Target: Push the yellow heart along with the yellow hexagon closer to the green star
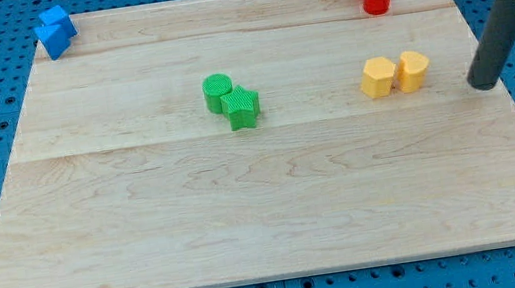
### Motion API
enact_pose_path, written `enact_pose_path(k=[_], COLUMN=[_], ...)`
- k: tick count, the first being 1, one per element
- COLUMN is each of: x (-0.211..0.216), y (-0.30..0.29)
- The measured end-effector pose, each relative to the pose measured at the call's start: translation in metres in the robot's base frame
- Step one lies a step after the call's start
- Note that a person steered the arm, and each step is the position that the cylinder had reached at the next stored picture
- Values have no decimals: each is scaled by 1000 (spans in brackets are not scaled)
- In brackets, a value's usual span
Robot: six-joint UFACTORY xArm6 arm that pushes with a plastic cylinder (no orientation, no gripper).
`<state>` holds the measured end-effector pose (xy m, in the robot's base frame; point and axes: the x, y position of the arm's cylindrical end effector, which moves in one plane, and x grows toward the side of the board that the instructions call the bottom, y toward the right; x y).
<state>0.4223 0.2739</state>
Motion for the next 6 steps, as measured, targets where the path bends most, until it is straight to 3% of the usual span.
enact_pose_path(k=[1, 5, 6], x=[-22, -20, -20], y=[-3, -181, -200])
